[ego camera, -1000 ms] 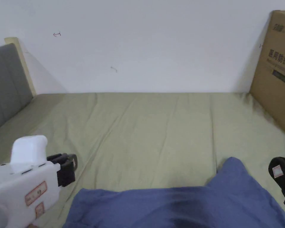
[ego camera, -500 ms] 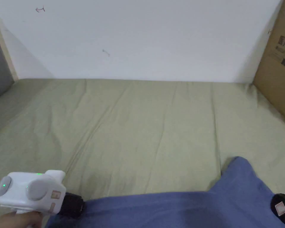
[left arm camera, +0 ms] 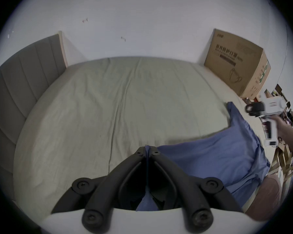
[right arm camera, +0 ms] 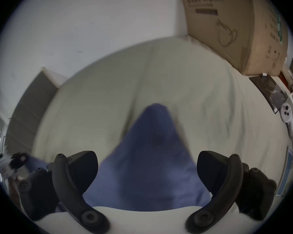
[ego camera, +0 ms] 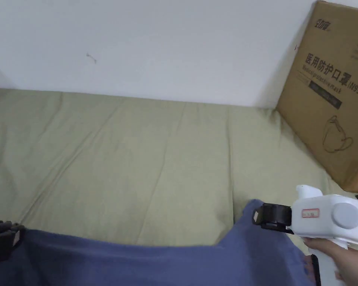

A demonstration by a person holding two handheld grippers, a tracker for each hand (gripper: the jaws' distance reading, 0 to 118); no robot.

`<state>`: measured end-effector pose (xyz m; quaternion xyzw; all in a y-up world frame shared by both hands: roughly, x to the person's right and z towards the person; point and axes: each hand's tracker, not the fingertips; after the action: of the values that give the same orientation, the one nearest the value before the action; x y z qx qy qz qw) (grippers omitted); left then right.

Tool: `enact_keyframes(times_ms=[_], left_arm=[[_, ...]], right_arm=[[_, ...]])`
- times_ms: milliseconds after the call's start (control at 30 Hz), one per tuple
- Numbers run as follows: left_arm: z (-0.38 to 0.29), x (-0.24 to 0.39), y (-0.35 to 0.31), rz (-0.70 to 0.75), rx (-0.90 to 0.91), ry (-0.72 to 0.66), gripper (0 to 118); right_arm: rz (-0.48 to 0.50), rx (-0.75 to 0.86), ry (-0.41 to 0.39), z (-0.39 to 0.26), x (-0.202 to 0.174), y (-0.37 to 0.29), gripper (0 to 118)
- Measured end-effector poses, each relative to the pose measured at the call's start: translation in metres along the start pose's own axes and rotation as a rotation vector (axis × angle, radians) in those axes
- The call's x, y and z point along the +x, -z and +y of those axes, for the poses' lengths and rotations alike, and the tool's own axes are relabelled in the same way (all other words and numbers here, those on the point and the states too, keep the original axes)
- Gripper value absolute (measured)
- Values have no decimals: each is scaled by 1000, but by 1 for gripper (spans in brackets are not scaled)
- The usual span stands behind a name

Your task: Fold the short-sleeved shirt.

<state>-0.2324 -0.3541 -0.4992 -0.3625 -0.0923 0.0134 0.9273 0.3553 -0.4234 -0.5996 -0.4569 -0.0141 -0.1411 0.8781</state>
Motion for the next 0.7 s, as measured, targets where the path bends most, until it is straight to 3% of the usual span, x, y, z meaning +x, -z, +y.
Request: enact_keyframes(times_ms=[100,200,233,267,300,333,367,533,700], left_arm=[[-3,0,-5,2,-7,-7,1],[-8,-7,-2,10,-43,-8,1],[-10,-9,2,19,-59,-7,1],[-12,-12,4,28,-69,-9,1],[-13,-14,8,27,-74,-16,1],[-14,-17,11,25,-75,-27,1],[-15,-18,15,24,-70,-54,1],[-13,-24,18,17,7,-216,1],[0,-19,0,1,170,-170,1]], right_arm=[[-109,-125,-27,11,10,41,114],[-134,-190,-102,15,7,44,91],[-114,-155,-147,15,3,34,79],[-100,-157,-176,15,1,28,58],[-93,-146,-210,13,-2,19,19],[-53,-127,-219,11,-3,11,0],[5,-115,-201,8,-4,3,0],[-27,148,-151,2,-12,-45,0],[-16,338,-84,3,-10,-90,0]])
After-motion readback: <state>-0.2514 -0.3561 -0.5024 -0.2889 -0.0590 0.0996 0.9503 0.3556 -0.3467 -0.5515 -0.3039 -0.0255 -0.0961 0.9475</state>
